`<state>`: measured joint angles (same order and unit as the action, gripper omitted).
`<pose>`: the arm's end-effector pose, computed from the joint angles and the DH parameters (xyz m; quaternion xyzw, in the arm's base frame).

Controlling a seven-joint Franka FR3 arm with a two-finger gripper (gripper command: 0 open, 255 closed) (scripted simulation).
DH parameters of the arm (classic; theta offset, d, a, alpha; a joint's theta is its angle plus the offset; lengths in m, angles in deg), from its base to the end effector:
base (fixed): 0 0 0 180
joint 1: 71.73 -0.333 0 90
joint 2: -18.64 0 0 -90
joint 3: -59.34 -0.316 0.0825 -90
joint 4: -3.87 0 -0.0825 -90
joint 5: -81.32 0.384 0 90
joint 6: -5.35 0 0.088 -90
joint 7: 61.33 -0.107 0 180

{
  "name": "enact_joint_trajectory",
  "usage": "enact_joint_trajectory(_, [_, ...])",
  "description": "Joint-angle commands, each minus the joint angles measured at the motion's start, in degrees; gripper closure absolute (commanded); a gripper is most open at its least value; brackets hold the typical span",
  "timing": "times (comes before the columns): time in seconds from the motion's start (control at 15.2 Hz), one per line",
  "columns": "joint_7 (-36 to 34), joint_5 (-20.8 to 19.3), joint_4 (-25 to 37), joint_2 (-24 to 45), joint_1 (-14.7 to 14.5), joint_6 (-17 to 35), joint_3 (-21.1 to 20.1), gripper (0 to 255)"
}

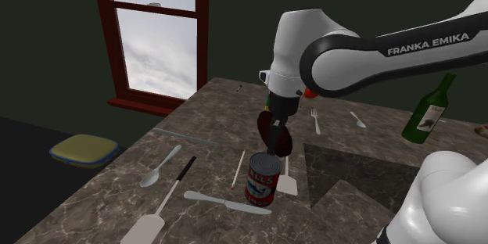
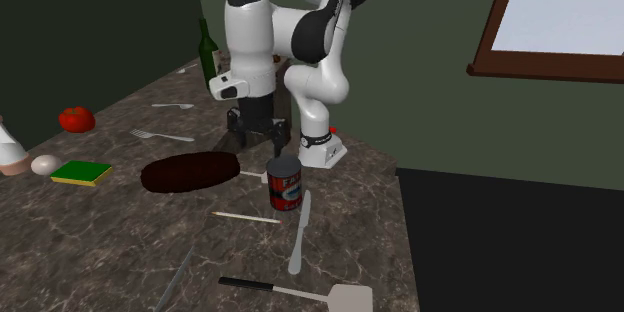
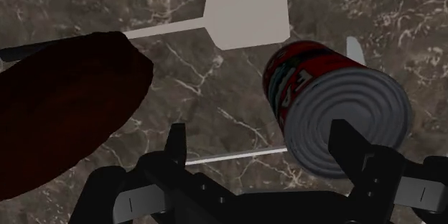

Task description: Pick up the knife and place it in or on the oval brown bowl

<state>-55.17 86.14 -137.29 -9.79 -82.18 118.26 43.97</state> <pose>0.3551 0.1825 0.4636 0.9694 0.2440 -0.0010 0.0251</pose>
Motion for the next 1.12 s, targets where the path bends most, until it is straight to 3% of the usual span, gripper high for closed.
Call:
enact_joint_trajectory(0.0, [-0.6,1.0,-0.1,2.2,-1.3,2.5,-1.7,0])
enact_joint_trajectory(0.73, [-3.6,1.2,5.0,19.2,-6.2,15.1,-10.0,0])
enact_joint_trajectory(1.06, [-4.5,0.1,3.2,21.8,-6.0,19.3,-10.5,0])
